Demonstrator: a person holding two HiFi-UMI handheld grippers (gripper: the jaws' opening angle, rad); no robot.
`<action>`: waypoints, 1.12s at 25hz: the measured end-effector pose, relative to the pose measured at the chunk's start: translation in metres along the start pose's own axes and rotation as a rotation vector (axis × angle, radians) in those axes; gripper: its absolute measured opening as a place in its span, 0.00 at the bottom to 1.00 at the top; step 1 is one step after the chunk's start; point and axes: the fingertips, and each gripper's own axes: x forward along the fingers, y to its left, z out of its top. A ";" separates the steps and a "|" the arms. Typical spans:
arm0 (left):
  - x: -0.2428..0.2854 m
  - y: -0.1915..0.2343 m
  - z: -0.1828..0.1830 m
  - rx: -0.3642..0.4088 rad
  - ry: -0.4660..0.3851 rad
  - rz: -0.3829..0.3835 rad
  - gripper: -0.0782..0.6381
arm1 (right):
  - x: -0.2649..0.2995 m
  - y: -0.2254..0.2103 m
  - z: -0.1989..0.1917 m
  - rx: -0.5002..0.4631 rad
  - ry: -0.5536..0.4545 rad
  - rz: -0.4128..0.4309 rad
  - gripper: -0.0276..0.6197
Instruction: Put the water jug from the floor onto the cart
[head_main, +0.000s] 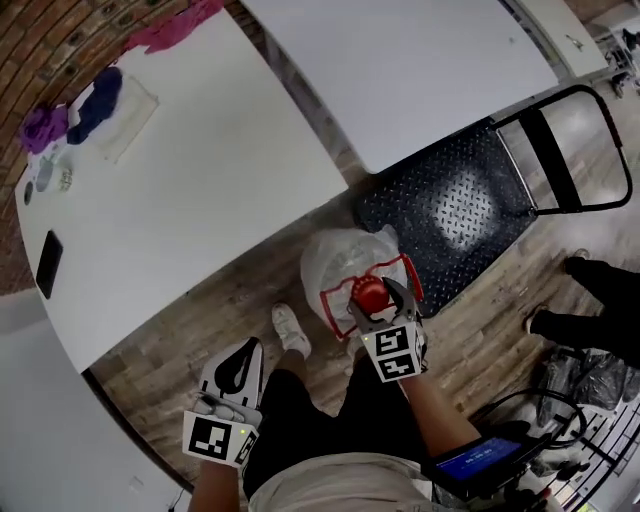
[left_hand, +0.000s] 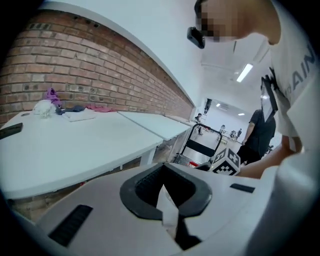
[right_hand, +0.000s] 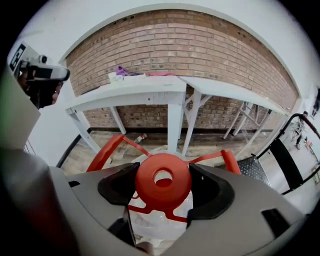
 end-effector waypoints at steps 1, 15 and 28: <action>0.003 -0.003 0.007 0.011 -0.006 -0.019 0.11 | -0.014 -0.004 0.006 0.018 -0.010 -0.020 0.53; 0.028 -0.067 0.110 0.223 -0.098 -0.283 0.11 | -0.193 -0.092 0.059 0.235 -0.111 -0.235 0.53; 0.119 -0.188 0.161 0.278 -0.121 -0.380 0.11 | -0.215 -0.218 0.022 0.268 -0.108 -0.288 0.53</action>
